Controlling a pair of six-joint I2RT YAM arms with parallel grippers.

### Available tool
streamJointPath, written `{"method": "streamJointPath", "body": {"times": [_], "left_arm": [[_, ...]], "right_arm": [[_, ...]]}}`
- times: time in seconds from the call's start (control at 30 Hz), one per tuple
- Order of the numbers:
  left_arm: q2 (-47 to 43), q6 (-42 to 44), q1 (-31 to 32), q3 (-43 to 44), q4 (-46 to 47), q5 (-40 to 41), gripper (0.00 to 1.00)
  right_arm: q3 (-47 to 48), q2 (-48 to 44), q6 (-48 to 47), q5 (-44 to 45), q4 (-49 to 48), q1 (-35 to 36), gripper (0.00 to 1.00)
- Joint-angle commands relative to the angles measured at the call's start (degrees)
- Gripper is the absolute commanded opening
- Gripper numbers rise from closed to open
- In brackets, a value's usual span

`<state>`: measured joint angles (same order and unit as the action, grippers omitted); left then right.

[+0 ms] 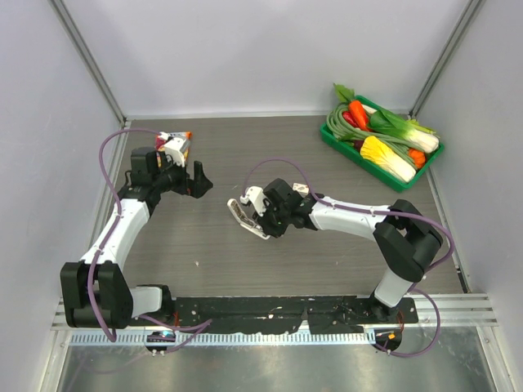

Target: Load the staples into the stapler

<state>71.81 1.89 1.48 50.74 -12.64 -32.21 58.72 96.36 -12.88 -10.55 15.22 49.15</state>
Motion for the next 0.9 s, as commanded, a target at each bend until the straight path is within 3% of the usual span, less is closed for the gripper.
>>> {"method": "streamJointPath", "body": {"times": [0.0, 0.87], "left_arm": [[-0.8, -0.4, -0.33, -0.2, 2.54, -1.19, 1.0], [-0.53, -0.57, -0.33, -0.38, 2.71, -1.19, 1.0]], "right_arm": [[2.1, -3.1, -0.39, -0.18, 0.68, 0.42, 0.15], [0.17, -3.54, -0.83, 0.79, 1.04, 0.42, 0.15]]}}
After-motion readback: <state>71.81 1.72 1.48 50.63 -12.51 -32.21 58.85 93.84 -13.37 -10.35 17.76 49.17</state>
